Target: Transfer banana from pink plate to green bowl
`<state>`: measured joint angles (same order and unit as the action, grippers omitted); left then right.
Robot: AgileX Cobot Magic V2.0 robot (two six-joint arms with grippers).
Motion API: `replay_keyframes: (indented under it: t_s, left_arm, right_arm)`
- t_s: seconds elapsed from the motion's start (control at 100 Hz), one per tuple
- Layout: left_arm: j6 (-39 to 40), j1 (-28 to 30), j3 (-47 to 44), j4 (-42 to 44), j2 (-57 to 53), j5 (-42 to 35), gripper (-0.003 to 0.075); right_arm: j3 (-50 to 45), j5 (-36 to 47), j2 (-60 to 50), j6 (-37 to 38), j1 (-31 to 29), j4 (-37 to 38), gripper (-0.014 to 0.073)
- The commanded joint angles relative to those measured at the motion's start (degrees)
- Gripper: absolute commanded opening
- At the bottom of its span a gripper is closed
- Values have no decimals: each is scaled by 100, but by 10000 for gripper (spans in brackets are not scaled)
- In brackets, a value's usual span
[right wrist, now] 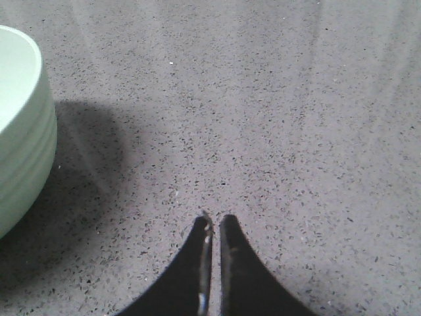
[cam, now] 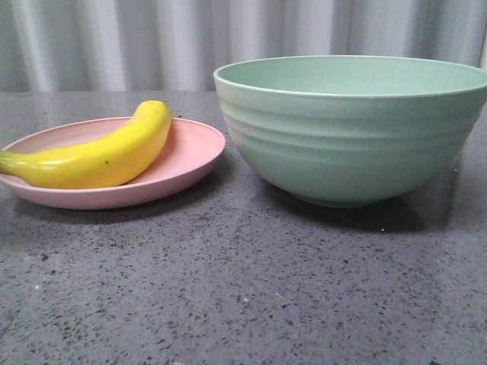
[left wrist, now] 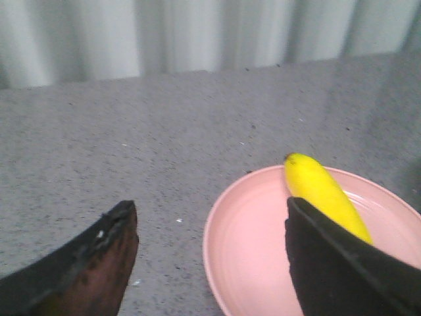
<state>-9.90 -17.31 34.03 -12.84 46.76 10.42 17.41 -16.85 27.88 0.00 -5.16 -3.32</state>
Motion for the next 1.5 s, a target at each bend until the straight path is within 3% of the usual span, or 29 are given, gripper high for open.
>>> replay_keyframes:
  t_s: [0.0,0.33,0.58,1.28,1.49]
  left_arm:
    - [69,-297,614,-1,399,277,437]
    - [-80,-936,2202,-14,2050,2749,437]
    - [-435,-1133,2776,-30,2971,3559,437]
    - [-473,-1164,2965,-32,3779,3477,434]
    - [-473,-1164,2965,-32,3779,3477,316]
  right_arm:
    - [186,473,64,0,-8,10,-62]
    - [186,486,64,0,-8,10,-62]
    - [186,486,64,0,-8,10,-62]
    - [186,486,64,0,-8,-47,-62]
    - [186,486,64,0,-8,-47,-62]
